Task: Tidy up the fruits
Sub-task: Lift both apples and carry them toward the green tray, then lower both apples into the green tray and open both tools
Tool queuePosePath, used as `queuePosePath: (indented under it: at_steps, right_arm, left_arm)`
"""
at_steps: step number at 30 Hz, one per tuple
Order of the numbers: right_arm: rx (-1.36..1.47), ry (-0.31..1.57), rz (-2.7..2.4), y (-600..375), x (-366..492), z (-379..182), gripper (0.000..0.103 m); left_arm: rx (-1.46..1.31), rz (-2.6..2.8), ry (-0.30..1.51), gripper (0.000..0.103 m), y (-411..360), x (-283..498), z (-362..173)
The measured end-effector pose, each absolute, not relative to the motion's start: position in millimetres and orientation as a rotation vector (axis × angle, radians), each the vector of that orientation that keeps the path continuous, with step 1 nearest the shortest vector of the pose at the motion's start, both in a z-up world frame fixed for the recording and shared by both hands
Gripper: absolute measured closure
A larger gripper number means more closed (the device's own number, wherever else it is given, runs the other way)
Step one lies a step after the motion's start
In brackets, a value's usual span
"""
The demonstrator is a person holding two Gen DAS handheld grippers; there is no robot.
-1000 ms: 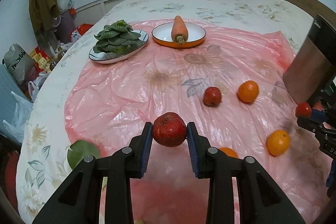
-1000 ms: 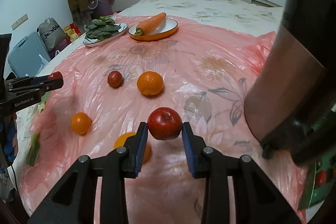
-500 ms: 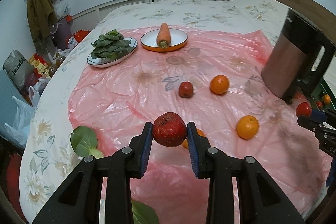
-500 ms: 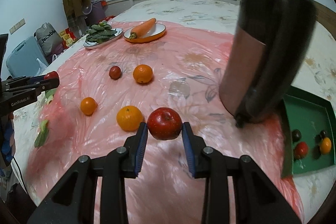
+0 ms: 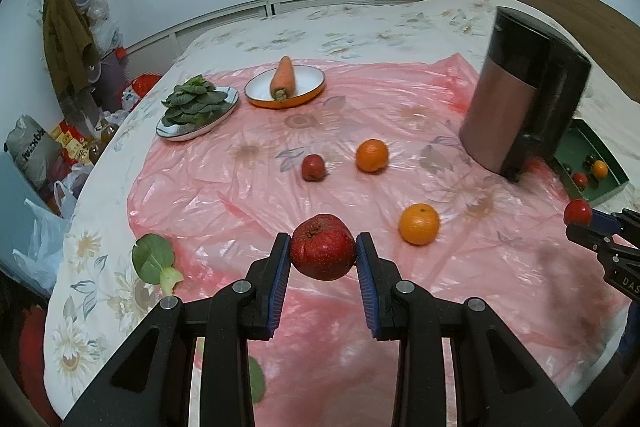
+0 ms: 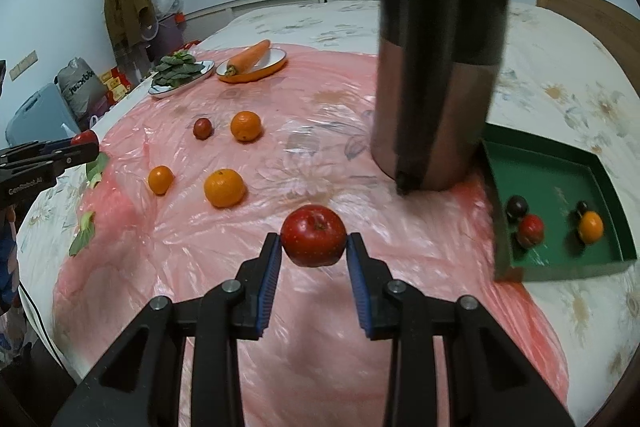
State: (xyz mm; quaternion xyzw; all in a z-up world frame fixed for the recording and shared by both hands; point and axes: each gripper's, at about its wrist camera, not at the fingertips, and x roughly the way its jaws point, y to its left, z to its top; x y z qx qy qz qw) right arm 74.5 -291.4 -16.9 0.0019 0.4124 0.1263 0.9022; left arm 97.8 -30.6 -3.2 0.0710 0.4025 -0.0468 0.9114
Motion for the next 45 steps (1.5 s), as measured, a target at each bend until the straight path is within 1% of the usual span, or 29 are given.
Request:
queuePosePath:
  at_steps: [10, 20, 28, 38, 45]
  right_arm:
    - [0.035, 0.832, 0.181, -343, 47, -14, 0.096]
    - [0.107, 0.797, 0.042, -427, 39, -9, 0.096]
    - [0.169, 0.778, -0.132, -518, 60, -14, 0.096]
    - [0.162, 0.821, -0.288, -610, 101, -44, 0.095]
    - [0.142, 0.841, -0.304, -633, 131, -66, 0.095]
  left_arm:
    - [0.195, -0.202, 0.830, 0.075, -93, 83, 1]
    - [0.265, -0.371, 0.830, 0.075, -193, 85, 5]
    - [0.319, -0.521, 0.829, 0.075, -294, 102, 8]
    - [0.343, -0.628, 0.885, 0.075, -409, 153, -19]
    - [0.384, -0.606, 0.933, 0.075, -450, 184, -47]
